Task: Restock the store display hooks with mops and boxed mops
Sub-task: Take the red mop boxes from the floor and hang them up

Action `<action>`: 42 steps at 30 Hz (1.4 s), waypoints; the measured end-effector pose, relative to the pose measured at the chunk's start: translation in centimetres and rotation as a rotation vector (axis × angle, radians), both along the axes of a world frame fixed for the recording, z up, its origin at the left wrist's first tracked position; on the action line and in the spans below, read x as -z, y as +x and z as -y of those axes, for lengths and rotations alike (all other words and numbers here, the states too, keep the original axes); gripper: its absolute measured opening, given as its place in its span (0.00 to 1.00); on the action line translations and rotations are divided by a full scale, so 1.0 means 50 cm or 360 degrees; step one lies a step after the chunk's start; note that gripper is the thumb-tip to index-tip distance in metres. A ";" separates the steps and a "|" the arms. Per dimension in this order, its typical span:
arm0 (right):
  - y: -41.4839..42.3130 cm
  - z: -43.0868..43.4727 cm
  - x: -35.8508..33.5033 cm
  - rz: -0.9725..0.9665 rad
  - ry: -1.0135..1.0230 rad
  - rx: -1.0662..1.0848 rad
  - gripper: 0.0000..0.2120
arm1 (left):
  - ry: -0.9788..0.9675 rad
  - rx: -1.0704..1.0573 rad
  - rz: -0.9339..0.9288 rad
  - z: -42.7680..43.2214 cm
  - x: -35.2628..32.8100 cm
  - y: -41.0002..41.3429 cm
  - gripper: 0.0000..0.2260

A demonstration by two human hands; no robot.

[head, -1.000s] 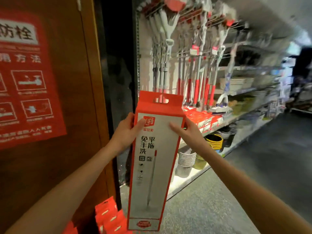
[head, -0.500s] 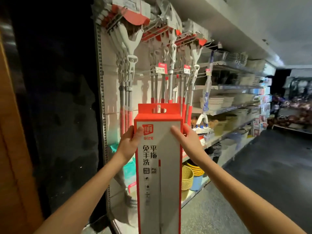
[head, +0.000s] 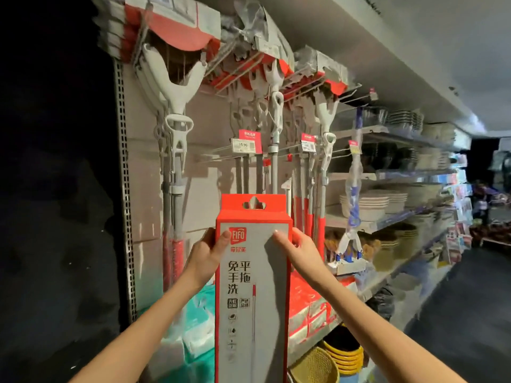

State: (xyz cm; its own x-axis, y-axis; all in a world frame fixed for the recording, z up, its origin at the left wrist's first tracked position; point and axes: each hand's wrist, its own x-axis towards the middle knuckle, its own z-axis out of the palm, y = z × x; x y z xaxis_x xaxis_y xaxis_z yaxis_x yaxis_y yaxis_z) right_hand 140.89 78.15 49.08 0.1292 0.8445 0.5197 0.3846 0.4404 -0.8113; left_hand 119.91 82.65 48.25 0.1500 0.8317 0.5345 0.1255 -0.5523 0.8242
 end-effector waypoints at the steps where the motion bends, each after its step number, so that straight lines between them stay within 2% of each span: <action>1: 0.017 -0.046 -0.002 -0.0007 0.0023 -0.0032 0.23 | 0.0025 -0.0035 -0.0038 -0.036 -0.007 0.013 0.45; 4: 0.061 -0.192 -0.016 -0.0071 0.0077 -0.0132 0.33 | 0.0071 -0.0139 -0.0080 -0.139 -0.037 0.053 0.46; 9: 0.117 -0.409 -0.065 -0.0131 0.0176 -0.0297 0.30 | 0.0207 -0.0406 -0.0066 -0.298 -0.084 0.121 0.44; 11: 0.131 -0.488 -0.088 -0.0097 0.0209 -0.0386 0.31 | 0.0233 -0.0530 -0.0026 -0.351 -0.099 0.139 0.42; 12: 0.137 -0.524 -0.098 -0.0090 0.0215 -0.0435 0.30 | 0.0243 -0.0581 -0.0007 -0.373 -0.105 0.149 0.42; 14: 0.138 -0.576 -0.119 -0.0083 0.0276 -0.0577 0.20 | 0.0264 -0.0673 0.0082 -0.408 -0.112 0.157 0.42; 16: 0.130 -0.612 -0.140 -0.0096 0.0327 -0.0702 0.15 | 0.0303 -0.0770 0.0168 -0.427 -0.120 0.158 0.39; 23: 0.095 -0.685 -0.170 -0.0189 0.0589 -0.0996 0.15 | 0.0524 -0.1011 0.0165 -0.445 -0.155 0.138 0.34; 24: 0.091 -0.689 -0.171 -0.0189 0.0615 -0.1026 0.18 | 0.0551 -0.1045 0.0119 -0.444 -0.161 0.134 0.35; 27: 0.079 -0.707 -0.166 -0.0231 0.0669 -0.1067 0.36 | 0.0611 -0.1096 -0.0018 -0.438 -0.177 0.127 0.40; 29: 0.075 -0.714 -0.163 -0.0242 0.0689 -0.1069 0.41 | 0.0621 -0.1106 -0.0072 -0.433 -0.186 0.130 0.42; 35: 0.069 -0.717 -0.154 -0.0274 0.0636 -0.1118 0.41 | 0.0621 -0.1154 -0.0097 -0.418 -0.174 0.133 0.38; 42: 0.083 -0.702 -0.168 -0.0262 0.0643 -0.1139 0.37 | 0.0631 -0.1134 -0.0023 -0.392 -0.173 0.153 0.34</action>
State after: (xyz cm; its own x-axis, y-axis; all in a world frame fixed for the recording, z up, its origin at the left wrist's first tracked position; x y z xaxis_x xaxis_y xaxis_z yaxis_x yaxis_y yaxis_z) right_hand 145.06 113.27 57.48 -0.2667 0.5041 0.8214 -0.2079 0.8021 -0.5598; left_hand 127.55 102.23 56.89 -0.3346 0.4797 0.8111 0.5659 -0.5860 0.5800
